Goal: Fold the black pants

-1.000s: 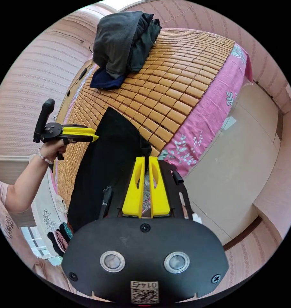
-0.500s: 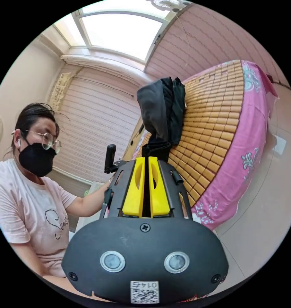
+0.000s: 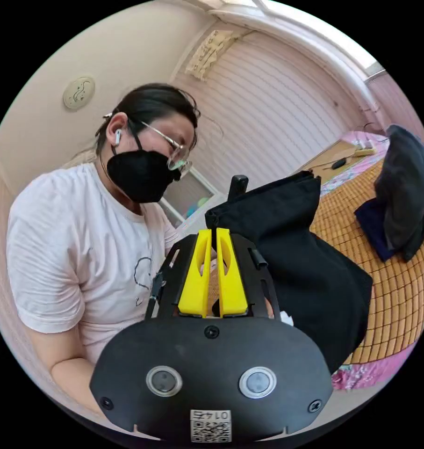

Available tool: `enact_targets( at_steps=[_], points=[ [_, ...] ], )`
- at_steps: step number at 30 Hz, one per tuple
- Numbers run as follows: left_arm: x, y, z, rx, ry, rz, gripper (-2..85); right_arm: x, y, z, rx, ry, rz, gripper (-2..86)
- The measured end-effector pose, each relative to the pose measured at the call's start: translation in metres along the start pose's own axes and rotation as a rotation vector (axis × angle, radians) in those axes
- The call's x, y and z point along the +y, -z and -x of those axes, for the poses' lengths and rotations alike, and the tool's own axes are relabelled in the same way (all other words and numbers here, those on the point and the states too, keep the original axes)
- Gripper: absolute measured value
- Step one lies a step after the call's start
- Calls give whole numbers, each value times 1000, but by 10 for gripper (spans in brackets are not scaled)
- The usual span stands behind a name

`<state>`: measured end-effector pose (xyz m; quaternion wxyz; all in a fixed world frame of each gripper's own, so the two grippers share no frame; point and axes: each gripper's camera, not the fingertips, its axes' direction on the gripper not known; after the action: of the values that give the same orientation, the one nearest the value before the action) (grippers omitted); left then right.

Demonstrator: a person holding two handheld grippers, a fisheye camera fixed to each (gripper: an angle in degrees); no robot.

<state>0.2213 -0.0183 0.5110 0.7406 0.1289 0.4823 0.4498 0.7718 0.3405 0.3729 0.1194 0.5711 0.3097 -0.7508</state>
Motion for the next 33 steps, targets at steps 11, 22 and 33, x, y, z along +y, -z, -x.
enact_targets(
  at_steps=[11,22,33],
  points=[
    [335,255,32,-323,707,44,32,152,-487,-14,-98,-50,754,24],
    [505,352,-57,-246,1338,-169,74,271,-671,-93,331,116,1071,62],
    [510,382,-114,-192,1686,-444,115,344,-934,-204,441,516,1313,96]
  ],
)
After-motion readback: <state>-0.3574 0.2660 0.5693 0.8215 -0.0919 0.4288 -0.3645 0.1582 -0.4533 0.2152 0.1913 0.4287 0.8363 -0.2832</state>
